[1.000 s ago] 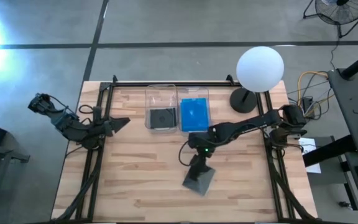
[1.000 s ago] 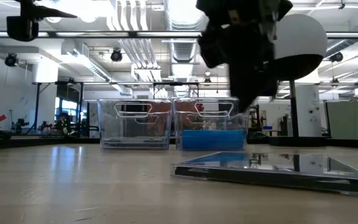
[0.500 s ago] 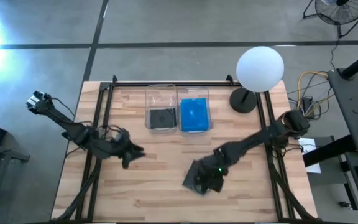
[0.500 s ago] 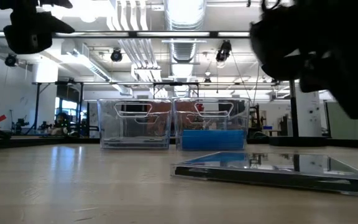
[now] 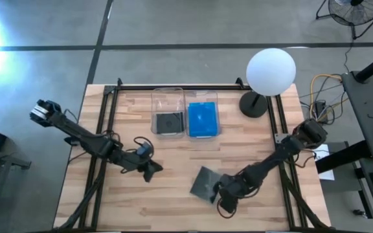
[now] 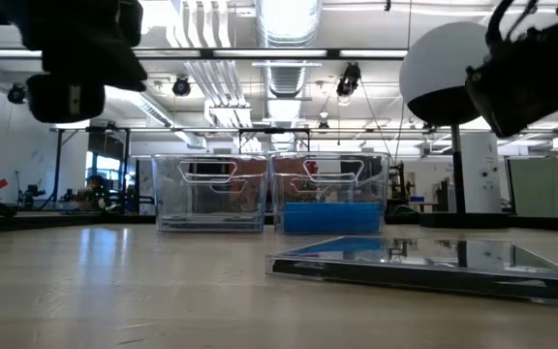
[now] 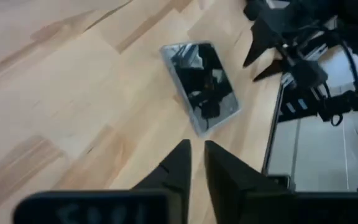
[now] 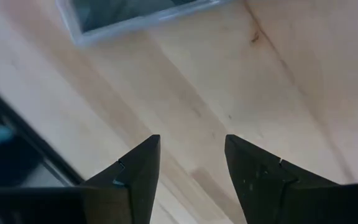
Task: Pick & place jewel cases by type
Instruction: Put the black CD case into the left transparent bin
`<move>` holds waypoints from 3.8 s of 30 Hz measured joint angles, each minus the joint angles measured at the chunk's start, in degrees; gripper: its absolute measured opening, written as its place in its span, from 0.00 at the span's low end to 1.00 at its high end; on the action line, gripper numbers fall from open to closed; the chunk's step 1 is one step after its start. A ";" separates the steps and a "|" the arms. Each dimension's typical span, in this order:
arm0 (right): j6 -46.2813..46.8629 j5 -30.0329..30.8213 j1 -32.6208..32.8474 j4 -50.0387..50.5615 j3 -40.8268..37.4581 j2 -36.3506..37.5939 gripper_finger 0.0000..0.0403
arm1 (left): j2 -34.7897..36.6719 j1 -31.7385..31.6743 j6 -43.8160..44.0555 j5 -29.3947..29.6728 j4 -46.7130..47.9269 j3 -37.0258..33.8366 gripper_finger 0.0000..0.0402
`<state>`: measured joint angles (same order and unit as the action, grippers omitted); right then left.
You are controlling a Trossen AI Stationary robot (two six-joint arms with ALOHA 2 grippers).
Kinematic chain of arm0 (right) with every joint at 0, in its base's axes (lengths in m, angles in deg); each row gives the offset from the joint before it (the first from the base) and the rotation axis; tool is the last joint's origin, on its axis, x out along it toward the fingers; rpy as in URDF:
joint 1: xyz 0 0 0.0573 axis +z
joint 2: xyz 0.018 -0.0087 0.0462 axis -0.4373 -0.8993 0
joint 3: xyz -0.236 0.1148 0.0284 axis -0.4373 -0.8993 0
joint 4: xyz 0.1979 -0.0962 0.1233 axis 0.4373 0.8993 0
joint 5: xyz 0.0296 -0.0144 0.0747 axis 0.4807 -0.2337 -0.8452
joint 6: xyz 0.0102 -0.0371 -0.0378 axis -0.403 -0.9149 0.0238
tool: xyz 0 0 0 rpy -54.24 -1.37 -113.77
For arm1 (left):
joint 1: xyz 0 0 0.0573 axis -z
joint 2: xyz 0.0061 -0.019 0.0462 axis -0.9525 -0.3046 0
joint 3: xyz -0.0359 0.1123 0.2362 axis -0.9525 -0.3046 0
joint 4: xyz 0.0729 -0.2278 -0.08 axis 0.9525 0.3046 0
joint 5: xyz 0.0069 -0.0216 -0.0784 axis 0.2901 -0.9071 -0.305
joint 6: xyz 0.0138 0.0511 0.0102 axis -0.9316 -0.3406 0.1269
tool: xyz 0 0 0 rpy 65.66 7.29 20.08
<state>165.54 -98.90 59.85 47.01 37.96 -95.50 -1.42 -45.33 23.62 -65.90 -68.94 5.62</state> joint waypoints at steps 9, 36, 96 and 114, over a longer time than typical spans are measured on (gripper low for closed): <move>23.62 11.28 1.96 -11.77 -4.77 0.00 0.37 | -14.06 -0.44 -2.56 -2.46 -1.72 7.25 0.00; 31.94 26.86 -6.46 -13.49 2.48 -5.49 0.58 | -27.49 -10.32 0.50 -8.18 -5.98 8.91 0.27; -0.65 9.40 -17.35 -28.84 -5.78 -4.20 0.59 | -21.21 0.97 35.41 3.80 11.89 6.49 0.31; -20.14 0.61 -21.33 -29.66 -5.75 -6.19 0.60 | -35.03 9.40 55.85 6.19 -9.31 9.60 0.31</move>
<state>145.40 -98.29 38.51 17.34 32.21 -101.68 -36.46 -35.93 79.48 -59.71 -78.26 15.22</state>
